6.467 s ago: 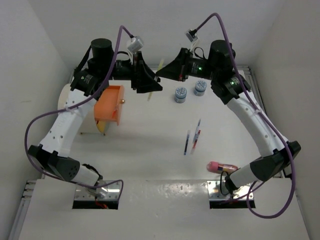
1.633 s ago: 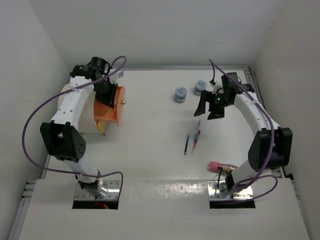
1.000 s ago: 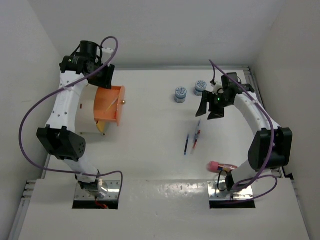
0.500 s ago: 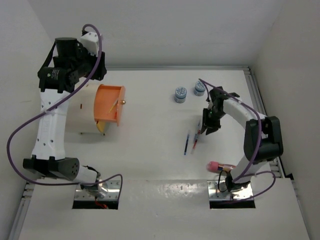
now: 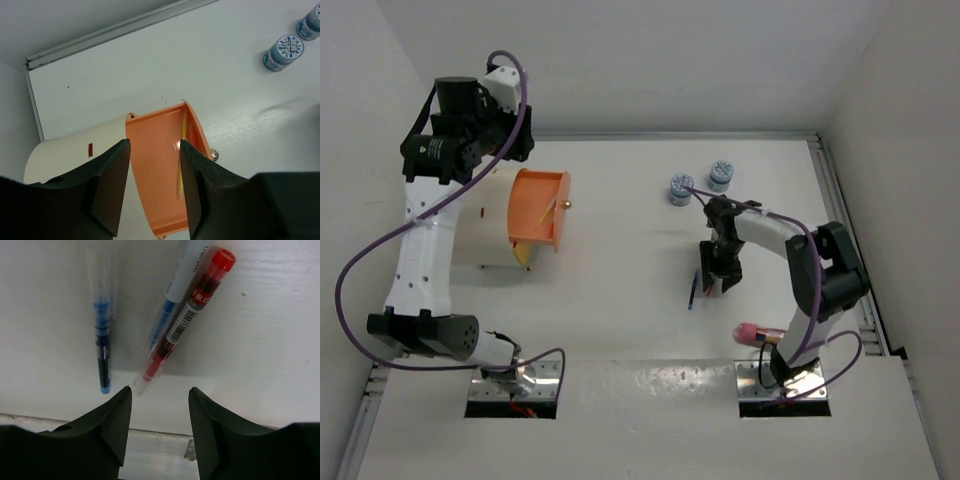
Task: Sort the stationery into containers
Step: Pick up the pen from the center of the board.
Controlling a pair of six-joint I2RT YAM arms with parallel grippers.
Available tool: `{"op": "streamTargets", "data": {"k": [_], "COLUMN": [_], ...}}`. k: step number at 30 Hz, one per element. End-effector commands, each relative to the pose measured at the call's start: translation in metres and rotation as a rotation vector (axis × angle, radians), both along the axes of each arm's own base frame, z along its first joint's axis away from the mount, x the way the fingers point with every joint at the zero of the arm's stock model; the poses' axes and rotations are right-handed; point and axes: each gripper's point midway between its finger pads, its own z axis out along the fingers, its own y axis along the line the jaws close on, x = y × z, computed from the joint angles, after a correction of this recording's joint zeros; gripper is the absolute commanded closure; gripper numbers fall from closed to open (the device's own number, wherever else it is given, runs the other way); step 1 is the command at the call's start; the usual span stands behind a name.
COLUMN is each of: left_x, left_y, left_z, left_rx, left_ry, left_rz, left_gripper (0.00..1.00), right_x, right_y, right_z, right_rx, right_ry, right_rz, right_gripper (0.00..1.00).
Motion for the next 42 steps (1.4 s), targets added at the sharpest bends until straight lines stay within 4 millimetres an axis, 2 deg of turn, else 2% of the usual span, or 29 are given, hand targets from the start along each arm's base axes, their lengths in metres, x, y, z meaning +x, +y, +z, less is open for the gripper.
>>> {"op": "streamTargets", "data": {"k": [1, 5, 9, 14, 16, 17, 19, 21, 24, 25, 26, 27, 29, 31, 32, 33, 34, 35, 36, 37, 38, 40, 41, 42], "left_x": [0.000, 0.000, 0.002, 0.004, 0.003, 0.003, 0.003, 0.003, 0.002, 0.002, 0.001, 0.001, -0.003, -0.009, -0.021, -0.029, -0.044, -0.058, -0.065, -0.078, -0.088, -0.101, -0.108, -0.111], "left_y": [0.004, 0.006, 0.008, 0.007, 0.006, 0.006, 0.007, 0.007, 0.004, 0.004, 0.003, 0.002, -0.002, -0.012, -0.031, -0.045, -0.071, -0.081, -0.093, -0.106, -0.117, -0.132, -0.141, -0.146], "left_z": [0.012, 0.010, 0.008, 0.005, 0.005, 0.004, 0.005, 0.004, 0.005, 0.006, 0.007, 0.011, 0.017, 0.022, 0.032, 0.030, 0.041, 0.050, 0.037, 0.060, 0.067, 0.073, 0.073, 0.069], "left_rx": [-0.003, 0.005, 0.013, 0.013, 0.011, 0.013, 0.012, 0.010, -0.006, -0.009, -0.018, -0.028, -0.051, -0.094, -0.158, -0.211, -0.289, -0.315, -0.437, -0.473, -0.591, -0.650, -0.703, -0.704], "left_ry": [-0.049, -0.048, -0.044, -0.038, -0.037, -0.036, -0.038, -0.040, -0.044, -0.049, -0.053, -0.063, -0.077, -0.085, -0.102, -0.087, -0.114, -0.149, -0.069, -0.163, -0.123, -0.179, -0.141, -0.130], "left_rz": [0.016, 0.023, 0.026, 0.025, 0.019, 0.018, 0.020, 0.019, 0.015, 0.016, 0.010, 0.009, -0.013, -0.079, -0.204, -0.282, -0.452, -0.523, -0.539, -0.646, -0.672, -0.786, -0.805, -0.823], "left_gripper": [0.49, 0.49, 0.50, 0.49, 0.49, 0.49, 0.49, 0.49, 0.49, 0.49, 0.50, 0.50, 0.51, 0.52, 0.53, 0.53, 0.53, 0.52, 0.51, 0.50, 0.49, 0.49, 0.49, 0.49], "right_x": [-0.003, -0.010, -0.006, -0.008, -0.010, -0.016, -0.025, -0.032, -0.035, -0.030, -0.033, -0.023, -0.016, 0.010, 0.029, 0.041, 0.051, 0.069, 0.072, 0.077, 0.083, 0.084, 0.089, 0.083], "right_y": [0.002, 0.003, -0.001, -0.019, -0.026, -0.029, -0.035, -0.025, -0.020, -0.019, -0.019, -0.016, -0.009, 0.008, 0.019, 0.040, 0.052, 0.067, 0.088, 0.101, 0.122, 0.147, 0.160, 0.177], "right_z": [-0.011, -0.023, -0.032, -0.035, -0.033, -0.033, -0.027, -0.020, 0.000, 0.014, 0.022, 0.040, 0.064, 0.104, 0.127, 0.158, 0.178, 0.202, 0.231, 0.248, 0.266, 0.303, 0.325, 0.340], "right_rx": [-0.029, -0.058, -0.078, -0.121, -0.121, -0.123, -0.108, -0.008, 0.080, 0.095, 0.105, 0.134, 0.184, 0.279, 0.331, 0.436, 0.485, 0.541, 0.624, 0.666, 0.728, 0.836, 0.892, 0.954], "right_ry": [0.005, 0.028, 0.027, 0.029, 0.037, 0.047, 0.047, 0.059, 0.006, -0.047, -0.051, -0.123, -0.174, -0.312, -0.423, -0.510, -0.577, -0.691, -0.749, -0.795, -0.845, -0.916, -0.988, -0.991], "right_rz": [-0.032, -0.028, -0.031, -0.058, -0.077, -0.075, -0.053, -0.016, 0.099, 0.118, 0.137, 0.181, 0.203, 0.248, 0.266, 0.300, 0.318, 0.345, 0.374, 0.394, 0.412, 0.459, 0.480, 0.494], "right_gripper": [0.51, 0.52, 0.54, 0.66, 0.71, 0.80, 0.89, 0.98, 1.00, 1.00, 1.00, 1.00, 1.00, 1.00, 1.00, 1.00, 1.00, 1.00, 1.00, 1.00, 1.00, 1.00, 1.00, 1.00]}}
